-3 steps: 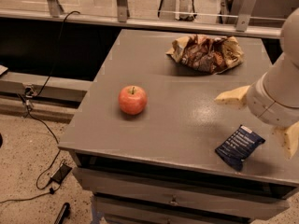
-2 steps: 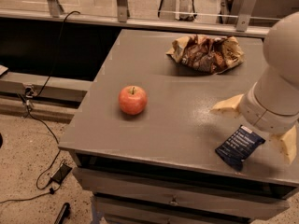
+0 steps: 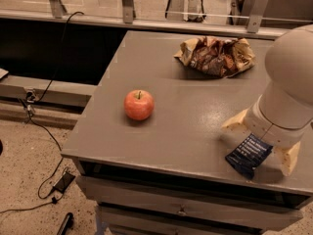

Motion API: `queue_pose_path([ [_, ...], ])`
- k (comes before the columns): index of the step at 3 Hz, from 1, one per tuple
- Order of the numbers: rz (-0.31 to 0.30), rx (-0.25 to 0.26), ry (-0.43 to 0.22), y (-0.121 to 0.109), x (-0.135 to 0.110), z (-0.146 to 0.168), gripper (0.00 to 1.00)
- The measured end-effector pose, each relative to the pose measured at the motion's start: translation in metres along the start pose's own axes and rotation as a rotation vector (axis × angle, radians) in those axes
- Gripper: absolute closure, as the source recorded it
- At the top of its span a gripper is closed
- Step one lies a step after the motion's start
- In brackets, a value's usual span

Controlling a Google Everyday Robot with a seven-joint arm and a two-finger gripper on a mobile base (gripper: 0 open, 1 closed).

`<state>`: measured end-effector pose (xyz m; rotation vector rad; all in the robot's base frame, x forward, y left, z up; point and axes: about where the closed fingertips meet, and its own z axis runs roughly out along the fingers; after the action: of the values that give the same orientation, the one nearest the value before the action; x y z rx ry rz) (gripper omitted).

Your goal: Pick rxbar blueberry

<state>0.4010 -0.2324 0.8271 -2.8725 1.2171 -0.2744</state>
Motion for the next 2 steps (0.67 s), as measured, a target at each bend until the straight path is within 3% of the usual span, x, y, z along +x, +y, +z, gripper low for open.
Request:
queue_pose_path([
  [2,-0.003,-0.023,0.019,-0.0004,-0.0028,0.0038,0.64],
])
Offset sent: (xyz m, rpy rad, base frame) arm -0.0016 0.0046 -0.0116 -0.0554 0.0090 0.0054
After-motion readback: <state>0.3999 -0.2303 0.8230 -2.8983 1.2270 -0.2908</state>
